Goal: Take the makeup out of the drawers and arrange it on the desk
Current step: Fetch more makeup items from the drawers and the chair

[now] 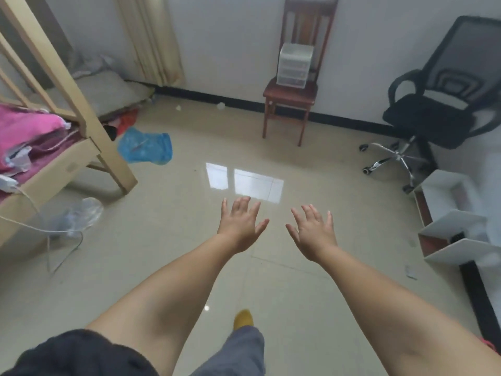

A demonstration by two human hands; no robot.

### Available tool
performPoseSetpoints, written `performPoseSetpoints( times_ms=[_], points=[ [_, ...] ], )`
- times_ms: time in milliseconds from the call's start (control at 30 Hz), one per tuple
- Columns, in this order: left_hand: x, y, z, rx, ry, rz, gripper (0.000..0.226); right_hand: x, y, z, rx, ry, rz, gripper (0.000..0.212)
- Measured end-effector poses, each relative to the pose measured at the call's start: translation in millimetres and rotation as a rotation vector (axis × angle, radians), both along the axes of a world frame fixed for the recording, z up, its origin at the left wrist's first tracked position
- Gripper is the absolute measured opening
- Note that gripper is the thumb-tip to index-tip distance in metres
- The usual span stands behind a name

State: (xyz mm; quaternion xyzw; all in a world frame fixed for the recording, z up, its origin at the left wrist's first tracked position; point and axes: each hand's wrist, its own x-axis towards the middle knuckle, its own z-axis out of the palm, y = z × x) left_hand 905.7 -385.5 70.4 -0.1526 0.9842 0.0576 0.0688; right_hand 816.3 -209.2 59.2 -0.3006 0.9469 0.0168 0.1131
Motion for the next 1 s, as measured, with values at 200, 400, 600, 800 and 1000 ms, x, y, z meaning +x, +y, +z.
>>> performPoseSetpoints(
  times_ms=[200, 400, 600, 800, 1000],
  points=[
    [-124, -67, 18, 0.0, -0.001, -0.053, 0.062, -114, -53, 12, -0.017, -0.012, -0.061, 0.058],
    [-238, -120, 12, -0.031, -0.037, -0.068, 0.061, -232, -92, 6, -0.036, -0.03, -0.102, 0.055],
    [-391, -167, 5, -0.058, -0.051, -0.062, 0.058, -386, -129, -4, -0.052, -0.046, -0.099, 0.054],
    [-527, -202, 9, -0.053, -0.076, -0.066, 0.059, -534, -159, 4, 0.001, -0.068, -0.081, 0.054],
    [-639, -253, 1, -0.036, -0.117, -0.02, 0.059, -650, -207, 3, -0.005, -0.081, -0.047, 0.054]
  ],
)
